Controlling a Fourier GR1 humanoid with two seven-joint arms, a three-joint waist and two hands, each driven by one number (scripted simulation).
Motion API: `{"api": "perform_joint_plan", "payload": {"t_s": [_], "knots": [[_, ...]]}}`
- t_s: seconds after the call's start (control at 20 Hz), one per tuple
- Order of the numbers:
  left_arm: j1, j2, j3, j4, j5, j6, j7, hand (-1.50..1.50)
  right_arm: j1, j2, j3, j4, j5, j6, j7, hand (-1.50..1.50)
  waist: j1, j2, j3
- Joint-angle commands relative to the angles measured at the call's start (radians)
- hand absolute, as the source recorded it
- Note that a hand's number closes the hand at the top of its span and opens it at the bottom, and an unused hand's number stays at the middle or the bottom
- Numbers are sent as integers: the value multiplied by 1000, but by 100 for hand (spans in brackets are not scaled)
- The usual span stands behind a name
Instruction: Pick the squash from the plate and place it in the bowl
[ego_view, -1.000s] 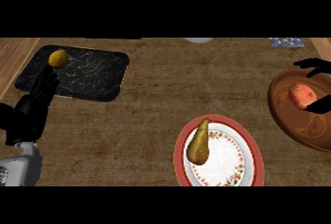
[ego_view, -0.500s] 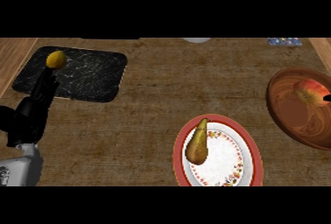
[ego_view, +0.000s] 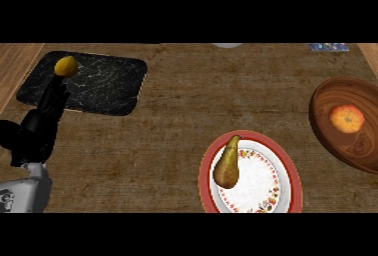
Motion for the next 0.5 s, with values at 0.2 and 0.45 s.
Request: {"api": "perform_joint_plan", "payload": {"t_s": [0.2,0.45], "knots": [[2,-13,-2,14,-10,15,-4,0,73,-75,-40,42,-67,277,-92,-150,-13,0,4],[9,-14,-11,-9,1,-1,6,0,51,-103,-76,35,-128,320,-31,-150,-1,-1,6]]}}
